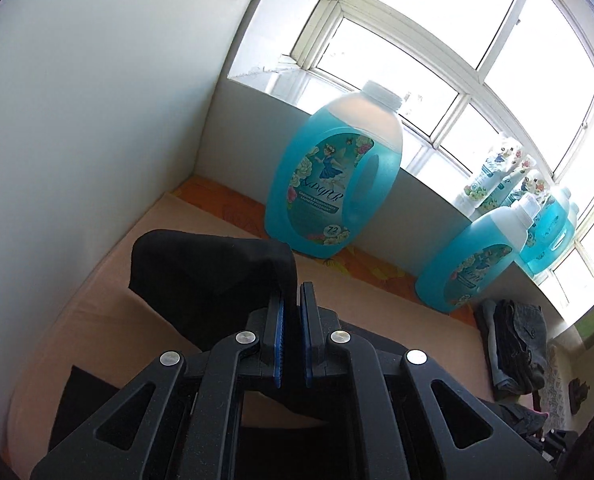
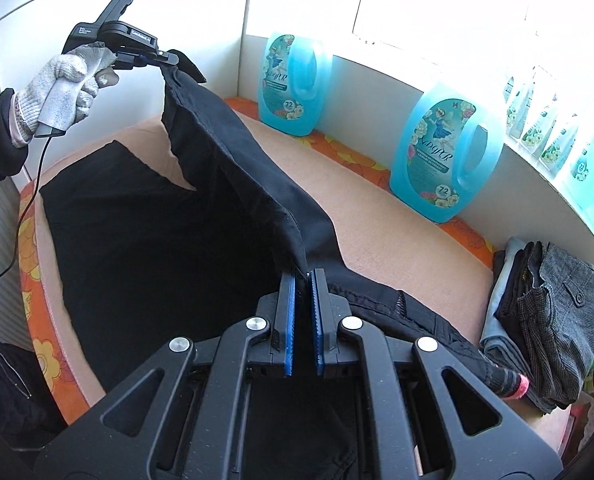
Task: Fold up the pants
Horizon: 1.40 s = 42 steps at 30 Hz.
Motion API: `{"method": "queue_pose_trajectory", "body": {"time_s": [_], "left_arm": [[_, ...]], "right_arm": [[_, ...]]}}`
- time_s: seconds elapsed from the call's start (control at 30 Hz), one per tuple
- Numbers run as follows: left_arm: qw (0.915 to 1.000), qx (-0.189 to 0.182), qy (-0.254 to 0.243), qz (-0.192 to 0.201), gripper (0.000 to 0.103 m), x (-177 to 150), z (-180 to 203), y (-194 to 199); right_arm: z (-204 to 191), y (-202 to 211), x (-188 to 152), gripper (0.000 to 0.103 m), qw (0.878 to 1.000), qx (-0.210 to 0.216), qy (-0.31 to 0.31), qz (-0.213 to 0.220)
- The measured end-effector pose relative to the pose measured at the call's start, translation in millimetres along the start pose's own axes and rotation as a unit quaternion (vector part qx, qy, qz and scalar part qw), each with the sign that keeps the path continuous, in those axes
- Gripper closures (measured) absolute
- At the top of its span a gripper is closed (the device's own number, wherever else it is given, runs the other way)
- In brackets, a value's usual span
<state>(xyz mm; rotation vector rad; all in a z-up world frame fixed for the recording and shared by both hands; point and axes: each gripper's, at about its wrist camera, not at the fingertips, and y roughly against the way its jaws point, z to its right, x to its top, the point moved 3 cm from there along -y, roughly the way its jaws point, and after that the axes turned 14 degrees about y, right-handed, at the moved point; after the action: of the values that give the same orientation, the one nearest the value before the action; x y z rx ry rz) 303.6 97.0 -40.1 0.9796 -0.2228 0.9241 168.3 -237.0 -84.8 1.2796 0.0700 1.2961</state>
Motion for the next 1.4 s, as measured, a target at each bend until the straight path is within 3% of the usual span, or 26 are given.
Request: {"method": "queue_pose_trajectory", "body": {"time_s": [0.37,0.57,0.7,0.9,1.13,1.4], "left_arm": [[0.9998,0.002,0.019,-0.001,0.097,-70,-74,67],[0.9981,0.029,0.045,-0.03,0.097,-129,-127,69],[0.9959,0.04,0.07,-0.043,0.097,-152,-152,61],[0.9966,0.048,0.061,-0.025,0.095,-159,-160,66],[0.9948,0.089,0.045,0.017,0.092,-155,-170,77],[0.9912,0.086,0.095,0.031,0.092,-149,-196,81]], "right_arm": [[-64,12,-43,0.095,0.998,0.061,0.007,-0.028],[-89,-4,-72,0.095,0.995,0.081,0.003,-0.065],[-100,-11,-84,0.095,0.993,0.079,0.006,-0.083],[-103,-10,-86,0.095,0.994,0.068,0.0,-0.086],[-105,-9,-83,0.095,0.994,0.061,0.004,-0.088],[-106,-14,-88,0.095,0.994,0.064,-0.006,-0.085]]}}
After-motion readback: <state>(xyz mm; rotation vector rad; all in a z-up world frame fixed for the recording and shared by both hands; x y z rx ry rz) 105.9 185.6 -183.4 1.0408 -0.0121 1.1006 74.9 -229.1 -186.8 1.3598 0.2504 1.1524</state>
